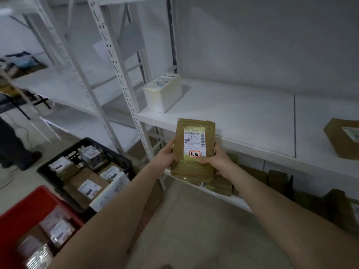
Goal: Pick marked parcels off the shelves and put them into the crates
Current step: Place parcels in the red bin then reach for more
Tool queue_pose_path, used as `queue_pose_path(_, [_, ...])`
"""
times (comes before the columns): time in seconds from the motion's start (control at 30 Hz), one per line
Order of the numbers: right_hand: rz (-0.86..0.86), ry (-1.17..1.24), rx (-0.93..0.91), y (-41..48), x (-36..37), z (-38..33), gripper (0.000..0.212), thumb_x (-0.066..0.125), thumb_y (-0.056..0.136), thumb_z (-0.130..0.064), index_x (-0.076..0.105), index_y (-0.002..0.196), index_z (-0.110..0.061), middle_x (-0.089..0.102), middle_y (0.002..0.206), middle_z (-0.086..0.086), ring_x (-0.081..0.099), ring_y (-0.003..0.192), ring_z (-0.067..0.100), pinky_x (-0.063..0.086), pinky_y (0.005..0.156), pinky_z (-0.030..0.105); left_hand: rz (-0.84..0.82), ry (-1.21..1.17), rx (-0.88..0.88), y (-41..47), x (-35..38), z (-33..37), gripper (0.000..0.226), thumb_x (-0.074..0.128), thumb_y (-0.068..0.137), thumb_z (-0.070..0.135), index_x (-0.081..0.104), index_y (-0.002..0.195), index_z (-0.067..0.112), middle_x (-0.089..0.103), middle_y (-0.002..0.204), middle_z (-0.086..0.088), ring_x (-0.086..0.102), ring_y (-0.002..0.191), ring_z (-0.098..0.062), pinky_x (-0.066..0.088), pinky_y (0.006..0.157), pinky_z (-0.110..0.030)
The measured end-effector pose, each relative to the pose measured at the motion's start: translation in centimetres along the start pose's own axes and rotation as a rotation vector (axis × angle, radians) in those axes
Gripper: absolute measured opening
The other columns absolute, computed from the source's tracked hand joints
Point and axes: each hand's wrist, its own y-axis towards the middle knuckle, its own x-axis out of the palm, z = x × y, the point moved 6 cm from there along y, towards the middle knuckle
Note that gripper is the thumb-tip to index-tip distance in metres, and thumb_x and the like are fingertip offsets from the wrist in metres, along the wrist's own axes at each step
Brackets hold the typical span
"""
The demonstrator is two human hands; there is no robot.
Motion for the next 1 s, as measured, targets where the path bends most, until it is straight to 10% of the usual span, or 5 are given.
queue_pose_path(0.13, [-0.073,-0.02,0.035,-0.3,4.7,2.6,0.088,0.086,0.064,-0.008,0.041,0.139,-0.023,0.057,0.132,0.001,0.049,0.126,0.026,0.04,0.105,0.053,0.122,0.015,-0.061,-3.7,-2.7,-3.1,0.079,0.046,0.087,-0.011,0.033,0.144,0.042,0.053,0.136,0.003,0.046,0.121,-0.04,0.037,0.101,-0.049])
queue_pose_path(0.37, [-0.23,-0.117,0.072,-1.5,14.6,5.1,0.077,0.079,0.072,0.001,0.044,0.137,-0.021,0.056,0.132,-0.001,0.051,0.121,0.023,0.044,0.099,0.042,0.309,-0.144,-0.138,-9.9,-9.8,-9.9,0.069,0.049,0.089,-0.008,0.041,0.137,0.042,0.06,0.12,0.008,0.057,0.111,-0.014,0.053,0.09,-0.033])
queue_pose_path(0.53, [-0.341,-0.218,0.105,-2.1,25.3,6.5,0.085,0.082,0.068,-0.002,0.043,0.139,-0.026,0.057,0.13,-0.001,0.052,0.12,0.026,0.046,0.098,0.055,0.459,-0.265,-0.179,-15.3,-17.4,-14.9,0.072,0.055,0.086,-0.006,0.041,0.139,0.041,0.059,0.129,0.001,0.058,0.113,-0.02,0.053,0.092,-0.038])
queue_pose_path(1.0, [-0.63,-0.355,0.108,-4.5,58.8,7.9,0.068,0.075,0.08,-0.008,0.045,0.137,-0.028,0.061,0.125,-0.003,0.054,0.107,0.018,0.048,0.094,0.041,0.781,-0.438,-0.301,-27.8,-43.9,-28.6,0.08,0.051,0.085,-0.012,0.034,0.145,0.039,0.063,0.122,-0.005,0.064,0.106,-0.021,0.055,0.081,-0.032])
